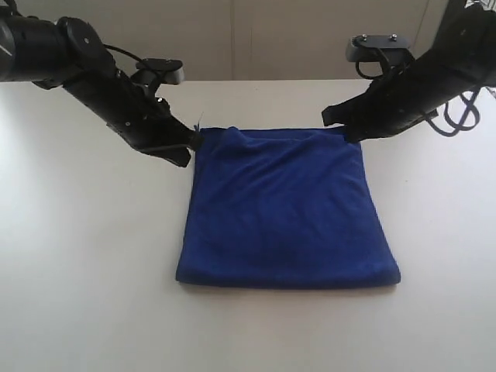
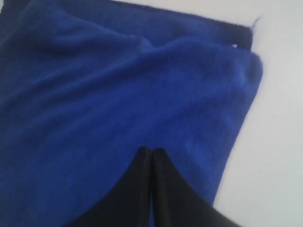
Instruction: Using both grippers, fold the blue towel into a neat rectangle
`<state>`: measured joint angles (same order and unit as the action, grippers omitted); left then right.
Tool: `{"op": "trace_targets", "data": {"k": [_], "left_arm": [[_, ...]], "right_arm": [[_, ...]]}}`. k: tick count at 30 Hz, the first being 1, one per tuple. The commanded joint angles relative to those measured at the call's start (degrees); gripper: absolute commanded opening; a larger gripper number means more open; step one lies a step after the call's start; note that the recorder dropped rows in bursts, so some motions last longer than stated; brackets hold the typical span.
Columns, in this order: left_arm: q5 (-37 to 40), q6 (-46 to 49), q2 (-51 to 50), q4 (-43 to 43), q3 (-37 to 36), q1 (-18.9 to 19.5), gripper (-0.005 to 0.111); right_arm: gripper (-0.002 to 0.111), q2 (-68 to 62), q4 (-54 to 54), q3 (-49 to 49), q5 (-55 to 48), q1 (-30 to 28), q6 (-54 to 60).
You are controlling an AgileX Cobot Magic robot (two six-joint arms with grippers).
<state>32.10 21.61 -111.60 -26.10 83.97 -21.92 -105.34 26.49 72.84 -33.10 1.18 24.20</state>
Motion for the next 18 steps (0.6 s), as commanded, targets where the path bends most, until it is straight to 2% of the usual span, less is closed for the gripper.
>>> {"op": "trace_targets", "data": {"k": [1, 5, 10, 18], "left_arm": [[8.7, -4.5, 2.8, -0.4, -1.6, -0.2, 0.000], [4.8, -8.6, 6.6, -0.4, -7.5, -2.1, 0.000], [-1.5, -8.7, 10.5, -0.4, -15.3, -6.4, 0.000], [-6.3, -11.8, 11.6, -1.1, -22.5, -10.5, 0.000]], "right_arm": [[0.000, 6.2, -0.6, -6.0, -2.8, -0.1, -3.5], [0.000, 11.1, -0.6, -12.9, -2.4, -0.1, -3.6], [0.000, 14.4, -0.5, -19.0, -1.2, 1.1, -3.6], [0.000, 14.8, -0.9, -20.3, 2.5, 5.7, -3.8]]}}
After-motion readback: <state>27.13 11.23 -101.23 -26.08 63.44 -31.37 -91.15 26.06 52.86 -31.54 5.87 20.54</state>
